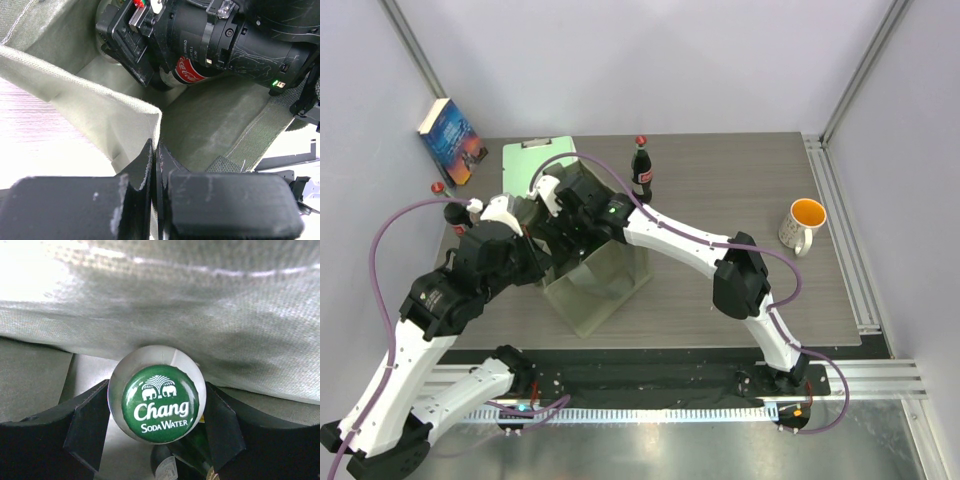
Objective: Place the beverage into the canvas bag
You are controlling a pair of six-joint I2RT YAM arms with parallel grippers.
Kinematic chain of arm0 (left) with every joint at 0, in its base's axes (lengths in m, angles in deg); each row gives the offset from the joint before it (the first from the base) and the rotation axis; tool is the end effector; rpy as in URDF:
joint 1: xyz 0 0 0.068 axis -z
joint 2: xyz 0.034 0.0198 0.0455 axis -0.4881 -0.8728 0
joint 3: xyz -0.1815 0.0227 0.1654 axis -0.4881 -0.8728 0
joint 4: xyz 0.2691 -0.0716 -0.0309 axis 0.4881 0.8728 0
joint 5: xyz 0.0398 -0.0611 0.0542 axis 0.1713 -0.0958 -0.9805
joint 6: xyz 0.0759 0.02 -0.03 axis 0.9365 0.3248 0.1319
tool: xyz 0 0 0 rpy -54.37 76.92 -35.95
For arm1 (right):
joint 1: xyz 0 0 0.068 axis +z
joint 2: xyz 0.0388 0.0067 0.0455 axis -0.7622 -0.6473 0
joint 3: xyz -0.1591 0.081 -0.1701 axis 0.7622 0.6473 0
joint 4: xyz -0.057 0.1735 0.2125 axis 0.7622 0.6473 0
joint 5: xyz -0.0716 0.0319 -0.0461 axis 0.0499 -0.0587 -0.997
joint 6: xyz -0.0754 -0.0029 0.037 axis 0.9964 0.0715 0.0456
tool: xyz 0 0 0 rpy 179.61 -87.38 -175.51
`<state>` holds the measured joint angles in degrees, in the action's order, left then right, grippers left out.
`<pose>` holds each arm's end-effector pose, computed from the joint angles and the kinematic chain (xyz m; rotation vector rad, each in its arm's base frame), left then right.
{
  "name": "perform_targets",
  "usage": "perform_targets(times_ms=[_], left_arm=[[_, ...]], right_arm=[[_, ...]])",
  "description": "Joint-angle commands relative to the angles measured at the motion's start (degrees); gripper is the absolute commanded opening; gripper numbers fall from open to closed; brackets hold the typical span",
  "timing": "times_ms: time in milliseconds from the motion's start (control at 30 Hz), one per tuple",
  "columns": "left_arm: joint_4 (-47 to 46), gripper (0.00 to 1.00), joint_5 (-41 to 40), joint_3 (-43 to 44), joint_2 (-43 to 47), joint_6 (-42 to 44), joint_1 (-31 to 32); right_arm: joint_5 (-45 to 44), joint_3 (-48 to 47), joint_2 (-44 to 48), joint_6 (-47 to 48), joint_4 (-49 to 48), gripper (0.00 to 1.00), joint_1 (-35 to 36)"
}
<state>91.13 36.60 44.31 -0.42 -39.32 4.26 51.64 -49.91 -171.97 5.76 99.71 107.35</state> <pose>0.1630 -0.0906 0.3591 -0.2688 2.2170 -0.5202 0.2944 0.4606 0.2460 -1.2288 1.8914 0.4204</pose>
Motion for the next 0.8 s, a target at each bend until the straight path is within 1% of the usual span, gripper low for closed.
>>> perform_targets(times_ms=[0, 300, 500, 767], left_arm=[[-1.27, 0.00, 0.37, 2.07, 1.38, -0.69, 0.10], [-1.10, 0.00, 0.28, 1.63, 1.90, -0.87, 0.10], [-1.01, 0.00, 0.28, 1.81, 1.99, -0.96, 0.10], [-1.01, 0.00, 0.28, 1.63, 2.08, -0.96, 0.10]], right_arm=[[-1.82, -0.58, 6.06, -1.08, -4.94, 0.73, -0.04], [-3.84, -0.49, 8.18, -1.79, -6.09, 0.75, -0.04], [-3.85, -0.40, 8.96, -1.96, -6.26, 0.76, -0.04], [-2.88, -0.32, 10.02, -2.05, -6.26, 0.76, -0.04]])
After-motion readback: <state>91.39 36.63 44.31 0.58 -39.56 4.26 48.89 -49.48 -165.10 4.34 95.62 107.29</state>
